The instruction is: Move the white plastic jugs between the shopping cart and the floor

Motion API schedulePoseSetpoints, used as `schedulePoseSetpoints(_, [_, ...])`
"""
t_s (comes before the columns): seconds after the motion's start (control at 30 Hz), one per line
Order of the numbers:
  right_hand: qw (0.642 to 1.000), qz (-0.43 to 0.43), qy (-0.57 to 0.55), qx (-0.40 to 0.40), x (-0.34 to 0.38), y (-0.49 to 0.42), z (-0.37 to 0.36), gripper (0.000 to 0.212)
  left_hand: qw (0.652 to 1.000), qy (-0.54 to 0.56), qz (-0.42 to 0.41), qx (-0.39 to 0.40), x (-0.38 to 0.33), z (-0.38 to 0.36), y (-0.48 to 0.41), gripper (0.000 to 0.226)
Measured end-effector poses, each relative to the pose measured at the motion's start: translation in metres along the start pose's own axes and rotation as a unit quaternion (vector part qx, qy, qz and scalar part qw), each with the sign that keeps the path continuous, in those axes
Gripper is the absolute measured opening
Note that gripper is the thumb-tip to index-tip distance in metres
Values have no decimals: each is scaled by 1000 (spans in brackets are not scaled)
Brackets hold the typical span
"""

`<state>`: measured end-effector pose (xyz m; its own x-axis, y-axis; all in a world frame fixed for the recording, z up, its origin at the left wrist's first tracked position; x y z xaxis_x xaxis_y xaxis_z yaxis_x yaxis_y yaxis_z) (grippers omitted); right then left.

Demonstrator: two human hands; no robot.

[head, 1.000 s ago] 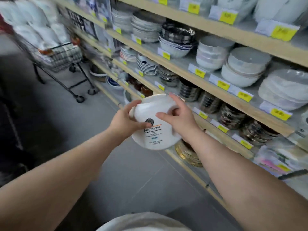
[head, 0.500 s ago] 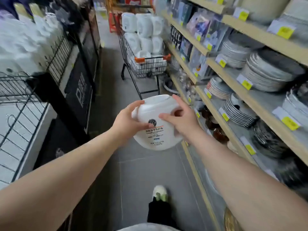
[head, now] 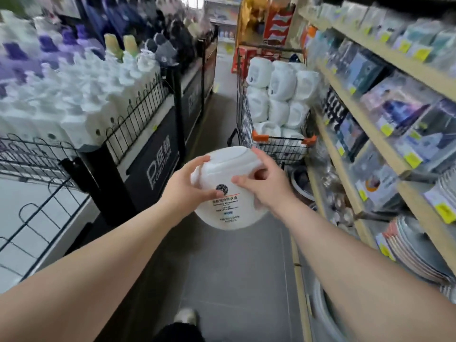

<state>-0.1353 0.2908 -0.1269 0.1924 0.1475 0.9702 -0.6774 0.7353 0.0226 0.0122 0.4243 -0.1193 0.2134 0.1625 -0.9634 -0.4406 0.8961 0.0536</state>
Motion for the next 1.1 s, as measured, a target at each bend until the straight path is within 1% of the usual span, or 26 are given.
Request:
schedulePoseSetpoints(0.07, [1000, 1, 5, 3, -3, -45, 2, 94, 1000, -10, -4, 0, 3, 11, -44, 80])
schedulePoseSetpoints(0.13, [1000, 0, 7, -3, -6, -92, 4, 96, 1000, -15, -8, 2, 7, 23, -93, 80])
schedulePoseSetpoints(0.33, [999, -6, 8, -33, 0, -240, 8, 81, 999, -36, -21, 28, 0, 64, -244, 81])
schedulePoseSetpoints(0.53, [997, -14, -19, -69, 8, -357, 26, 84, 995, -68, -44, 57, -18, 91, -376, 80])
schedulePoseSetpoints(0.63, [996, -23, -22, -81, 4, -412, 42, 78, 994, -70, -48, 70, -18, 90, -440, 82])
schedulePoseSetpoints(0.7, [995, -28, -27, -93, -3, -450, 57, 82, 993, -67, -49, 80, -16, 84, -486, 81])
schedulePoseSetpoints(0.8, [992, -34, -29, -114, -17, -508, 86, 93, 992, -70, -56, 85, -14, 70, -555, 80])
schedulePoseSetpoints(0.83, [992, -34, -27, -117, -20, -527, 96, 94, 992, -71, -58, 87, -15, 64, -579, 80])
schedulePoseSetpoints(0.93, [991, -41, -32, -127, -25, -581, 129, 89, 991, -70, -62, 99, -23, 51, -646, 80])
schedulePoseSetpoints(1.1, [988, -48, -13, -148, -24, -658, 176, 96, 985, -81, -86, 124, -39, 33, -746, 81])
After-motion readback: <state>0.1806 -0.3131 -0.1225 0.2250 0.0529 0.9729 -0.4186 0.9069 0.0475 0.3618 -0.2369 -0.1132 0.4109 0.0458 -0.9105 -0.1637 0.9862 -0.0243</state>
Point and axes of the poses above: each hand's wrist, its own y-axis away from the middle knuckle, its own z-axis out of the back of the hand, x = y × z, the point moved 4 cm from there along -y, towards the middle knuckle, and after that the axes turned 8 degrees about x, right-handed, at the moved point
